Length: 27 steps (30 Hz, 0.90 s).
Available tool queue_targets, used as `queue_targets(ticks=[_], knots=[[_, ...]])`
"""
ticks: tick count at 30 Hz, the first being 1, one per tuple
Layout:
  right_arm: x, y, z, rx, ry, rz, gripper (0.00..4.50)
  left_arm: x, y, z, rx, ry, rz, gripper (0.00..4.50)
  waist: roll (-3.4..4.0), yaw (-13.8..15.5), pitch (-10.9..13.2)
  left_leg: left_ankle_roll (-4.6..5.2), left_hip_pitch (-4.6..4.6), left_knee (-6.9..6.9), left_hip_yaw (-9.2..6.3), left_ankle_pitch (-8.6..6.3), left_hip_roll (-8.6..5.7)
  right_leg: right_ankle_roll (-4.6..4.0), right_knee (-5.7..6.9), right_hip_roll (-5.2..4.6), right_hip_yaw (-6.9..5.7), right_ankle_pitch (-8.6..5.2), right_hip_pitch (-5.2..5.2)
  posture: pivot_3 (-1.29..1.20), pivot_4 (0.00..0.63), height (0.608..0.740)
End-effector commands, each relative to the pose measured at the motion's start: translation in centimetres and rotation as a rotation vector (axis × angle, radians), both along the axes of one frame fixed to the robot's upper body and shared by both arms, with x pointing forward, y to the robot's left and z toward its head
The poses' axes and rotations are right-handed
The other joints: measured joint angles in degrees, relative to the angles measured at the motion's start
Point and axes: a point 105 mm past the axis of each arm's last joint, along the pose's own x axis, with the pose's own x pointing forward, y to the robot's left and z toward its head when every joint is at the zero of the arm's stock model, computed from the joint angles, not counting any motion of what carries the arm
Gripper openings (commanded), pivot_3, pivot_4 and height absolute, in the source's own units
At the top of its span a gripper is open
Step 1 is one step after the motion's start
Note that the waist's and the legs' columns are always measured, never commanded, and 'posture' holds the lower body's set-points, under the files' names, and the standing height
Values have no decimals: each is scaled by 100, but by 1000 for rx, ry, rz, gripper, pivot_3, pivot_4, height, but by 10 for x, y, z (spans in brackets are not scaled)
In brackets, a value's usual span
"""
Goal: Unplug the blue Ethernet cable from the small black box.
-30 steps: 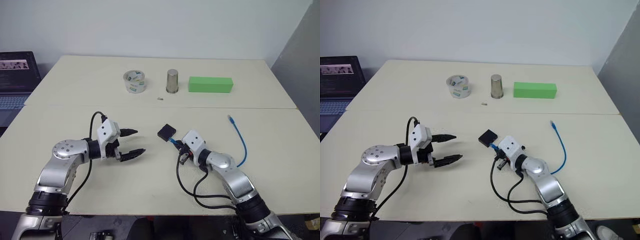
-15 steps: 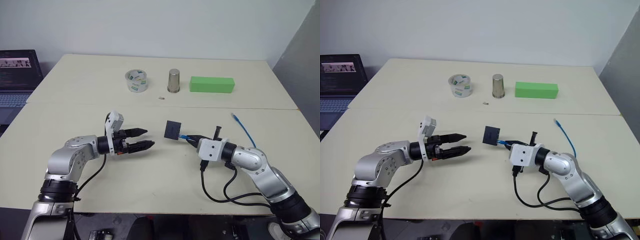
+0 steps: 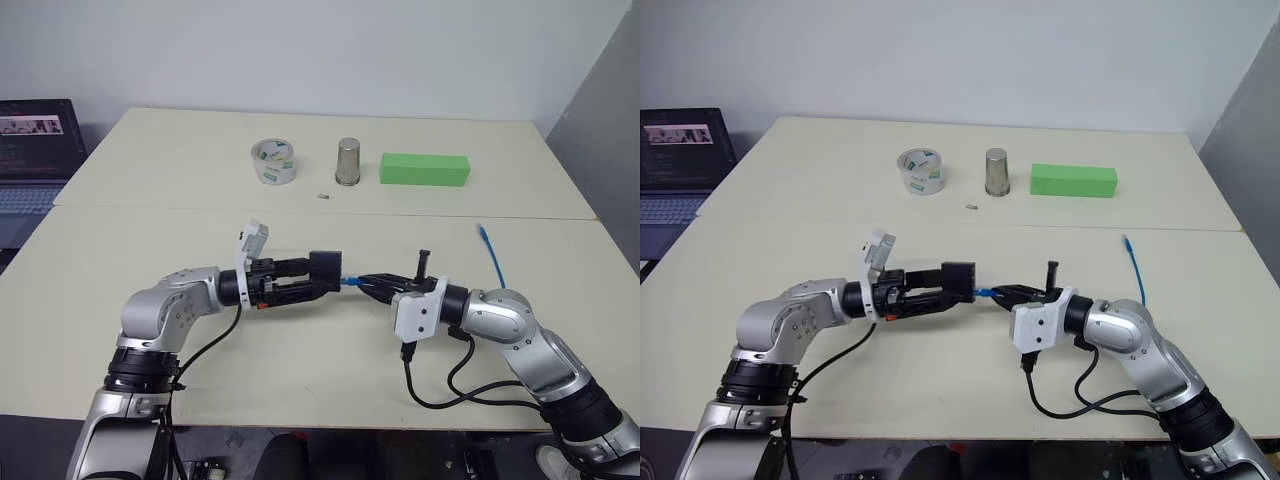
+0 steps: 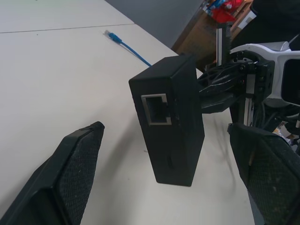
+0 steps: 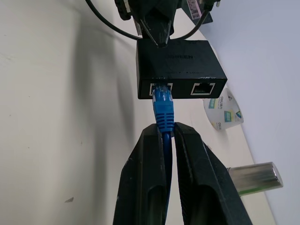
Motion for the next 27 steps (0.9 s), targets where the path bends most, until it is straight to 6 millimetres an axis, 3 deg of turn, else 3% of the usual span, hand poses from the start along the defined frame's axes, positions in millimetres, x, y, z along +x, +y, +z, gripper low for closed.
queue_targets(ticks=[1, 7, 14, 16, 18, 22, 26, 27], knots=[[-7, 4, 14, 16, -69, 37, 54, 0, -2, 15, -56, -15, -24, 3789, 0, 0, 0, 0, 0, 0, 0, 0, 0, 0, 0, 0, 0, 0, 0, 0, 150, 740], [-7, 5, 16, 16, -92, 50, 53, 0, -1, 19, -90, 17, -38, 2641, 0, -1, 0, 0, 0, 0, 0, 0, 0, 0, 0, 0, 0, 0, 0, 0, 150, 740], [-11, 8, 17, 14, -106, 82, 43, -3, -3, 18, -87, 18, -62, 980, 0, -1, 0, 0, 0, 0, -1, 0, 0, 0, 0, 0, -1, 0, 1, 0, 150, 740], [-13, 9, 18, 19, -92, 97, 43, -4, -4, 18, -81, 16, -70, 795, 0, -1, 0, 0, 1, 0, 0, 0, 0, 0, -1, 0, 0, 0, 1, 0, 150, 740], [-15, 10, 18, 24, -73, 103, 756, -5, -4, 17, -76, 12, -80, 795, 0, -1, 0, 0, 1, 0, -1, 0, 0, 0, -1, 0, -1, 0, 1, 0, 150, 740], [-18, 7, 18, 15, 19, 102, 1705, -8, -7, 19, -69, -4, -115, 795, 0, -1, 0, 0, 1, 0, -2, 0, 0, 0, -1, 0, -2, 0, 2, 0, 150, 740], [-26, 3, 33, 141, 268, 70, 2564, -11, -9, 20, -52, -21, -163, 795, 1, 6, 0, 0, 1, 1, -5, 0, 0, 0, -3, 0, -3, 0, 4, 0, 150, 740], [-29, 2, 37, 191, 356, 60, 2607, -12, -10, 21, -51, -28, -178, 795, 1, 7, 1, 0, 0, 1, -6, 0, 0, 0, -3, 0, -4, 0, 4, 0, 150, 740]])
